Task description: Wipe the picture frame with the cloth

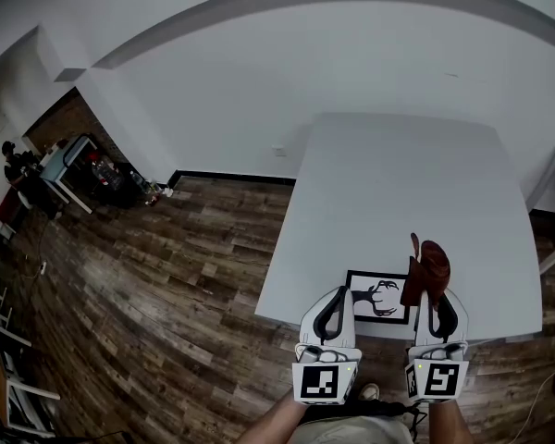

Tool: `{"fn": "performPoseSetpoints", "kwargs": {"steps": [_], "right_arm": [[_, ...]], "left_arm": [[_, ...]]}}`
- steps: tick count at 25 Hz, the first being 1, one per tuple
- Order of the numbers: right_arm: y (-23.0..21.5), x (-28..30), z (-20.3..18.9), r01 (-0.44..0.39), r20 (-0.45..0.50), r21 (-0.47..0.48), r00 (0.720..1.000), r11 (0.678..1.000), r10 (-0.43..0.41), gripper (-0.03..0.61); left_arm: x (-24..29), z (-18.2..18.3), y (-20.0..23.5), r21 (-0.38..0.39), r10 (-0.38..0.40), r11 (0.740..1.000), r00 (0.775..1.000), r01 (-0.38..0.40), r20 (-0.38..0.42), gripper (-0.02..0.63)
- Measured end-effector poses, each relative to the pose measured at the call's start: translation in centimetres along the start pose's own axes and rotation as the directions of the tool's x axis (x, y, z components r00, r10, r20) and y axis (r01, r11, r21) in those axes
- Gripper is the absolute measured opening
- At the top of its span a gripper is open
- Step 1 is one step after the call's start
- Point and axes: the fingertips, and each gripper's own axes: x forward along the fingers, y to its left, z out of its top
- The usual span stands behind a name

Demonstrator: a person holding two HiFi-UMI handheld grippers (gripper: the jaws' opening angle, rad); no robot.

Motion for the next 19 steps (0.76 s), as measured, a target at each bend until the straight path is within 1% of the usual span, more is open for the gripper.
{"fn": "performPoseSetpoints", "kwargs": {"steps": [10,14,19], "right_arm": [[-0.17,0.39,0.15,-0.005,0.000,0.018,1.000,1.000,0.005,0.092],[-0.13,0.43,0.04,-0.004,0.001,0.025,1.000,1.000,0.004,0.092],[-0.07,0.38,0.08,-0.015,-0.004,0.010,1.000,1.000,0.015,0.092]], "left_arm": [[0.01,-0.09,0.01,-0.008,0.010,1.000,1.000,-0.010,-0.007,0.000],[0.06,-0.08,0.07,-0.010,0.015,1.000,1.000,-0.015,0.008,0.000],[0.07,0.29,-0.15,0.007,0.009,1.000,1.000,-0.009,-0.002,0.000]]}}
